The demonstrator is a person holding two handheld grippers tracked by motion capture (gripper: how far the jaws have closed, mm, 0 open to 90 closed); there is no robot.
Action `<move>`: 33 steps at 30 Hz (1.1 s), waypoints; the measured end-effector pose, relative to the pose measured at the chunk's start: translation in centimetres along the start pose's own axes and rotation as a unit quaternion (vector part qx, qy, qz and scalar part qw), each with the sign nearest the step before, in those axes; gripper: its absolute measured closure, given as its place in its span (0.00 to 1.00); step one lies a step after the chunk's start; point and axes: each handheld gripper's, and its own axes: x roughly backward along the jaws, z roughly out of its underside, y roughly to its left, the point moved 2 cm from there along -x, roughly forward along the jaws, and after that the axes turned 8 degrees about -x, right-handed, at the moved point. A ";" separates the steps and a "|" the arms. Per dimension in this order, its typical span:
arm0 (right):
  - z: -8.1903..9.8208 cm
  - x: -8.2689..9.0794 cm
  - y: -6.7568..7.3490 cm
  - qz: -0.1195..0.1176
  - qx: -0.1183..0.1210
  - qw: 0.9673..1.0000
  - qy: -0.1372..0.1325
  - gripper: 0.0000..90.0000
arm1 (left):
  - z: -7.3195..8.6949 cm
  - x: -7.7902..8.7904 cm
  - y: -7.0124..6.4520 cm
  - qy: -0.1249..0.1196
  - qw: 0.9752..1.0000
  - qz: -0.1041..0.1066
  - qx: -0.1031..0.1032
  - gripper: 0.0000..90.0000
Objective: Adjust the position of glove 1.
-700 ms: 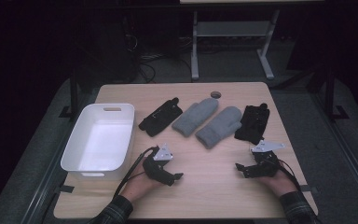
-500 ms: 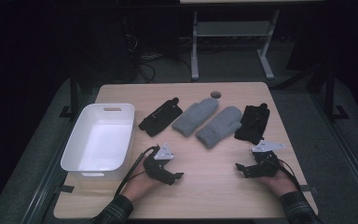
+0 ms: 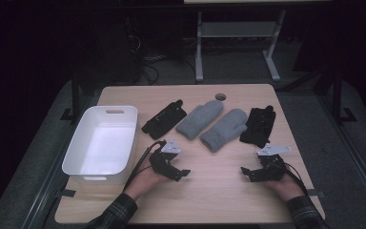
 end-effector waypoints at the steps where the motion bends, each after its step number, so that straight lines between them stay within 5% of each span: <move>1: 0.0 0.0 0.0 0.000 0.000 1.000 0.000 0.11 | -0.3 0.0 0.1 0.003 1.000 -0.001 -0.003 0.14; 13: -0.1 -0.1 0.0 0.002 0.000 1.000 -0.001 0.11 | -3.5 0.0 1.7 -0.025 1.000 0.001 0.006 0.15; 22: 0.0 0.0 0.0 0.005 -0.003 1.000 -0.001 0.11 | -7.2 -0.5 3.8 -0.034 0.999 -0.003 -0.006 0.18; 28: 0.0 0.0 0.0 0.004 -0.004 1.000 0.000 0.11 | -9.1 -1.6 5.2 -0.044 0.999 0.006 0.001 0.28; 33: 0.0 0.1 0.0 0.002 -0.002 1.000 0.000 0.11 | -10.4 -3.0 6.0 -0.041 0.999 0.018 0.000 0.48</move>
